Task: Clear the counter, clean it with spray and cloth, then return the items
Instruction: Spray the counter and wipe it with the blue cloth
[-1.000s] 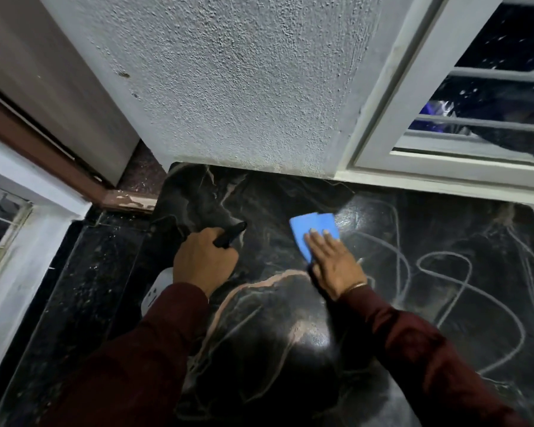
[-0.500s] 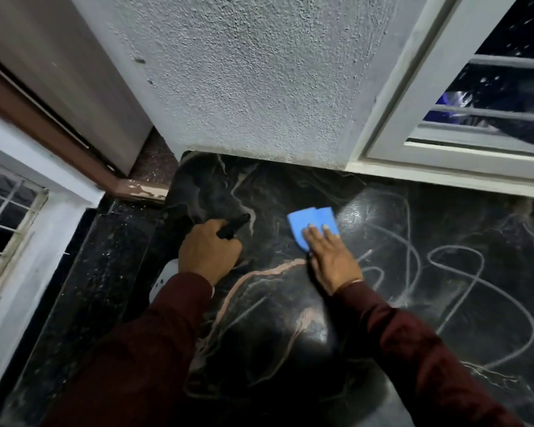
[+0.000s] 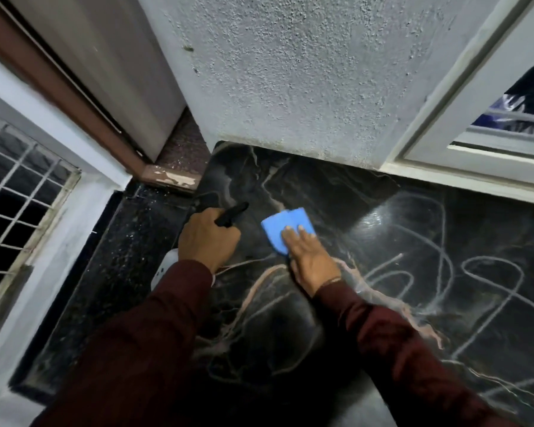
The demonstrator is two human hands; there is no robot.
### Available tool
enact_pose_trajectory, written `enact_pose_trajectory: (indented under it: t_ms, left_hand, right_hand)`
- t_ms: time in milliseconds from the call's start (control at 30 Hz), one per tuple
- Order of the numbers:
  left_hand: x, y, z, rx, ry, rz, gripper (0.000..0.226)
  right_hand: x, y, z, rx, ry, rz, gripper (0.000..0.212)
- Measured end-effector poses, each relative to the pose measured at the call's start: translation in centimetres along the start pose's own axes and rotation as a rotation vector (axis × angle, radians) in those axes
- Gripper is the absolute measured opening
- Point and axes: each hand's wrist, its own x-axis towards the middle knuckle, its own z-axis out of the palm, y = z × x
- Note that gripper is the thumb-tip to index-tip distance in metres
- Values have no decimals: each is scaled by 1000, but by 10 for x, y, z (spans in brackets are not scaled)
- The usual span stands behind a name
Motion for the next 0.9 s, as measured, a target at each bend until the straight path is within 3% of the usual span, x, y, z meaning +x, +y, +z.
enact_pose_trajectory:
  t_ms: [100, 167, 233, 333, 433, 500, 567, 667, 767, 900]
  left_hand:
    - [-2, -14, -11, -14, 25, -15, 24]
    - [-2, -26, -18, -24, 28, -36, 18]
    - [-1, -38, -25, -33, 24, -56, 15]
    - [2, -55, -36, -62, 23, -53, 18]
    - [8, -72, -53, -50, 27, -53, 12]
    - [11, -86, -63, -58, 38, -55, 14]
    - [12, -103, -72, -60, 51, -62, 14]
    - [12, -126, -83, -86, 65, -86, 14]
    - [10, -144, -90, -91, 58, -113, 20]
    - [11, -154, -100, -80, 72, -143, 22]
  right_hand:
    - [41, -2, -7, 31, 26, 333, 54]
    - [51, -38, 8, 63, 6, 372, 55]
    - [40, -82, 32, 52, -38, 190, 60]
    - [0, -135, 57, 62, -230, -136, 63]
    - [3, -118, 50, 19, -238, -299, 64]
    - [31, -96, 43, -23, -169, -184, 61]
    - [70, -91, 37, 20, -56, 62, 57]
    - [114, -132, 48, 36, -13, 248, 56]
    - [110, -190, 80, 35, -64, 4, 58]
    - [33, -220, 101, 53, -335, -412, 61]
